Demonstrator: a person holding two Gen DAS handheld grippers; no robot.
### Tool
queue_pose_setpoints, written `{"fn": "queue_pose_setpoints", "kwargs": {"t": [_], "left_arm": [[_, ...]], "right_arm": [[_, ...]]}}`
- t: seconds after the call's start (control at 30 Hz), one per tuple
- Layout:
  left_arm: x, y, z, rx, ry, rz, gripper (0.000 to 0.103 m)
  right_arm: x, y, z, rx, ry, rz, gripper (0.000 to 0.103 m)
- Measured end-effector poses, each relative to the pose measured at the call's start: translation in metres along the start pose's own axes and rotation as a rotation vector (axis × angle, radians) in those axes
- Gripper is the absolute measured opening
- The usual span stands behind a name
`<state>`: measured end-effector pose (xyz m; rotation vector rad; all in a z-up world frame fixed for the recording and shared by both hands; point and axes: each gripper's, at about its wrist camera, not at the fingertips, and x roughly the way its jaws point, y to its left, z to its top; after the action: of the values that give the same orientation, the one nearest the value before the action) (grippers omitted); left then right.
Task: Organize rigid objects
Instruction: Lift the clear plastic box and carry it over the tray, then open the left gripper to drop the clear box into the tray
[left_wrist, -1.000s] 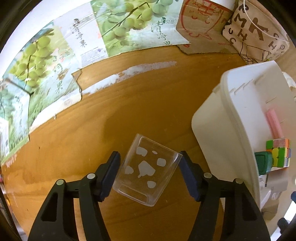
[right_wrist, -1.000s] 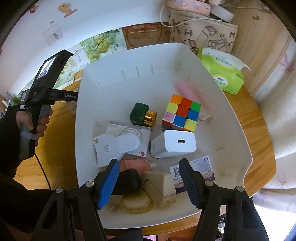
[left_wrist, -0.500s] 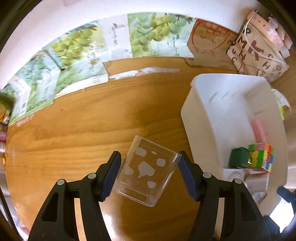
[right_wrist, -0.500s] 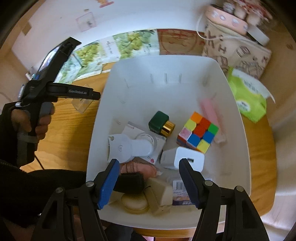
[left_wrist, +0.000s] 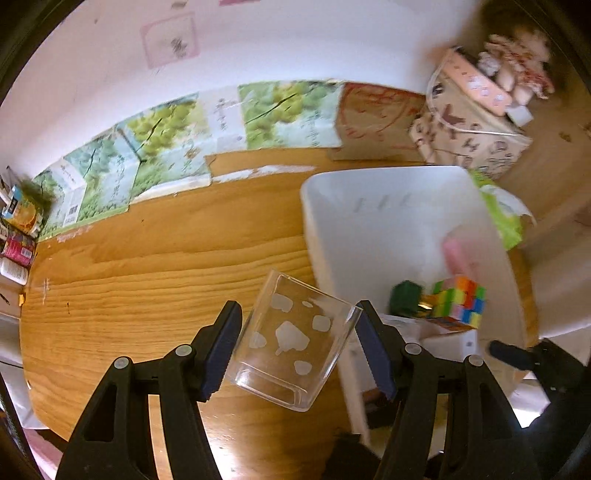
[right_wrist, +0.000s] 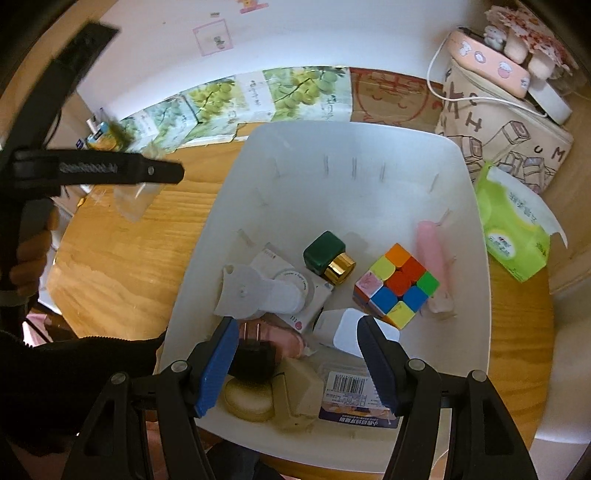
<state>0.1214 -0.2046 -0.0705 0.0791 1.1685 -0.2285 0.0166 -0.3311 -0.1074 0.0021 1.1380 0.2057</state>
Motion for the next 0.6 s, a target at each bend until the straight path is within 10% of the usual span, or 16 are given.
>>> {"fn": "queue_pose_setpoints", "kwargs": {"t": [0.6], "left_arm": [[-0.003,-0.074,-0.010,0.069,-0.031,-0.147,0.078]], "right_arm": [[0.007,-0.014,-0.040,0.110,0.051,-0.002,0.082]]}}
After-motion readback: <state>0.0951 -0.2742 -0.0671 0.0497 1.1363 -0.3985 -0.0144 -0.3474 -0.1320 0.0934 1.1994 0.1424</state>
